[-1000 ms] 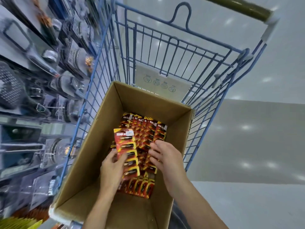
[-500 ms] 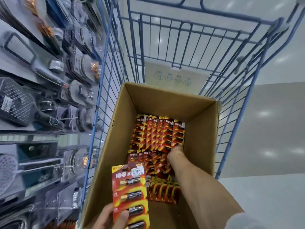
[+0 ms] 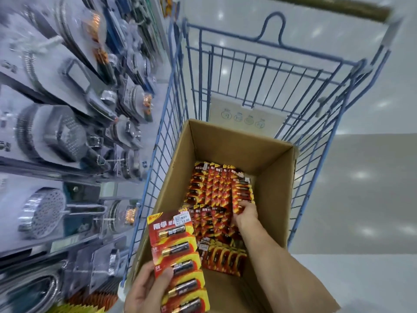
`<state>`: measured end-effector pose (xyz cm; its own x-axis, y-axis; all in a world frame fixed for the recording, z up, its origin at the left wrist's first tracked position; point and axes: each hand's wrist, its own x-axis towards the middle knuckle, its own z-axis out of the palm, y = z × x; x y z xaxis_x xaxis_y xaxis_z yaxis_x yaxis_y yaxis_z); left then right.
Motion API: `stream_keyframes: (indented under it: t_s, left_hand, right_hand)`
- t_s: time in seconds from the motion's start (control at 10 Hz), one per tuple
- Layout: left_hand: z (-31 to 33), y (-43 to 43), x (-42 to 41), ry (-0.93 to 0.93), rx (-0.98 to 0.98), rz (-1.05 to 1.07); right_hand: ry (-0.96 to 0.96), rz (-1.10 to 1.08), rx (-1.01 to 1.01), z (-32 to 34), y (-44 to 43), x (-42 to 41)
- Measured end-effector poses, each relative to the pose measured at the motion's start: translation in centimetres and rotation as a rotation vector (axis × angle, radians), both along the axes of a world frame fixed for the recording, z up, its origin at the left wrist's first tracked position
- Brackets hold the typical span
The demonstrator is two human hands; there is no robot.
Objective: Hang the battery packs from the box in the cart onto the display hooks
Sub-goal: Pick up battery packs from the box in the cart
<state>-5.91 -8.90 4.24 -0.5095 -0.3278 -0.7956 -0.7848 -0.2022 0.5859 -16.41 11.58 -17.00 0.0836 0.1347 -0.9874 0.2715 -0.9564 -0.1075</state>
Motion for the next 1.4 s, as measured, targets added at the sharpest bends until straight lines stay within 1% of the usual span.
stream_keyframes:
  t_s: [0.1,0.2,0.3,0.4,0.5,0.6,0.7,0.8,0.9,1.0,1.1,1.2,1.3,1.4]
  left_hand:
    - [2.3,-0.2,0.4,0.065,0.033,0.106]
    - [4.0,-1.7,1.0,0.085,0.071,0.172]
    - [5.2,-2.5,1.6,0.120,0.097,0.157]
    - [7.3,-3.4,2.3,0.205,0.165,0.139]
    - [7.9,-4.0,3.4,0.273,0.185,0.140]
    - [9.8,-4.2,5.6,0.397,0.223,0.188]
    - [11.1,-3.7,7.6,0.479,0.221,0.199]
    - [13.2,-2.5,11.7,0.582,0.181,0.268]
    - [13.6,-1.7,15.4,0.638,0.112,0.325]
    - [15.1,-0.8,21.5,0.726,0.065,0.467]
    - [15.8,-0.4,25.4,0.760,0.019,0.539]
    - [17.1,-0.4,31.4,0.799,-0.060,0.674]
    - [18.4,-0.3,35.2,0.834,-0.120,0.764]
    - [20.2,-0.5,41.5,0.868,-0.212,0.913]
  right_hand:
    - [0.247,0.199,0.063,1.4,0.8,1.9]
    - [0.444,0.248,-0.034,9.3,0.7,4.3]
    - [0.629,0.416,-0.057,15.2,0.5,6.1]
    - [0.854,0.615,-0.019,23.5,0.8,9.2]
    - [0.997,0.713,-0.014,27.9,1.2,10.8]
    - [1.167,0.840,-0.081,32.0,1.1,12.2]
    - [1.162,0.954,-0.088,33.8,0.5,12.9]
    - [1.165,1.079,-0.033,36.0,-0.1,14.2]
    - [1.237,1.194,0.022,36.5,-0.3,15.7]
    - [1.306,1.360,0.000,37.4,-0.8,18.8]
    - [1.354,1.435,-0.042,38.0,-1.7,20.7]
    - [1.396,1.498,-0.175,39.1,-4.4,23.7]
    - [1.407,1.570,-0.200,39.6,-6.7,26.0]
    - [1.429,1.683,-0.302,40.9,-10.8,30.2]
